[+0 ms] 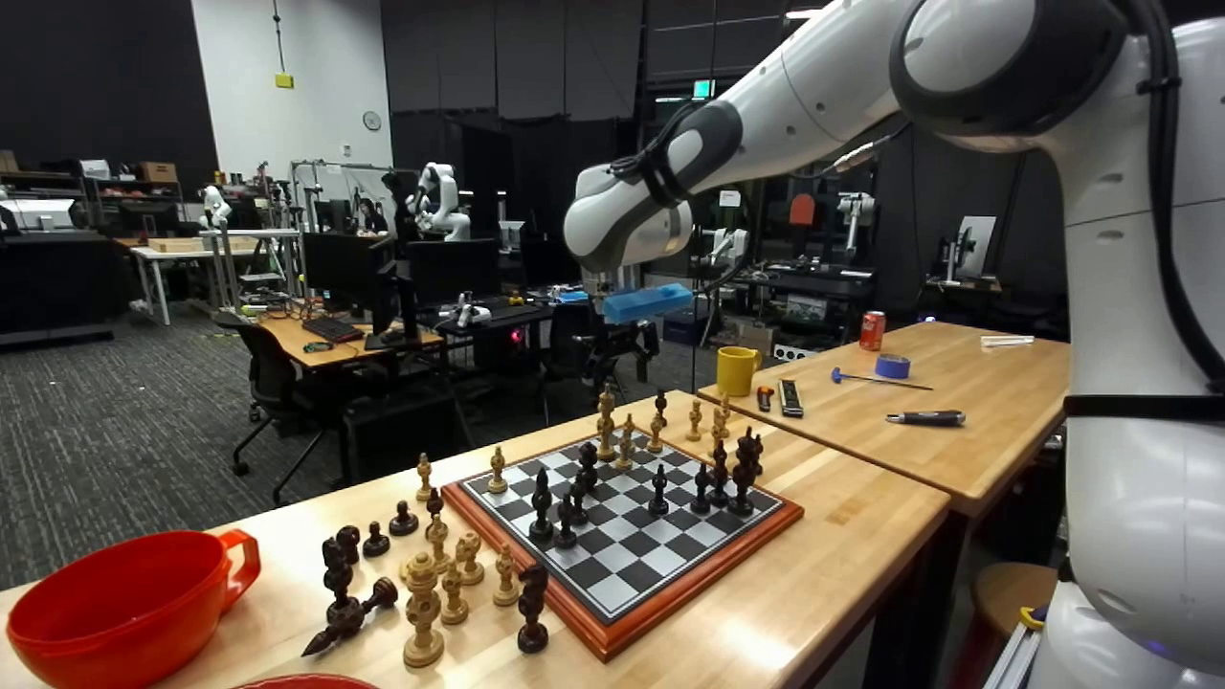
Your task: Move the beige piece on the left backwards
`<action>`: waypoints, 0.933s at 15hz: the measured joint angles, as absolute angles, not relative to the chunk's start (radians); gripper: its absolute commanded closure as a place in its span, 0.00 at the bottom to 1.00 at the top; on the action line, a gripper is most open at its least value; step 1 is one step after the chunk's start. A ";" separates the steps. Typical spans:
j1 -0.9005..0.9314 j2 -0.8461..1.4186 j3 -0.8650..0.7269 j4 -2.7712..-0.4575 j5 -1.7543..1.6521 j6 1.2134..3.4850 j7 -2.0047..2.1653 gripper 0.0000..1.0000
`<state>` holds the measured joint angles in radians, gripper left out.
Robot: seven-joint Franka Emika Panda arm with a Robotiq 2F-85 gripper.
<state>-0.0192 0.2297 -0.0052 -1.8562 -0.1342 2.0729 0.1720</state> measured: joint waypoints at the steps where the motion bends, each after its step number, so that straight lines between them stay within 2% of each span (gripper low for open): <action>1: -0.020 0.230 -0.009 -1.856 -0.134 2.072 0.166 0.00; 14: -0.026 0.157 -0.033 -1.888 -0.135 1.999 0.055 0.00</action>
<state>-0.0264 0.1568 -0.0325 -1.8882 -0.1345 1.9990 0.0548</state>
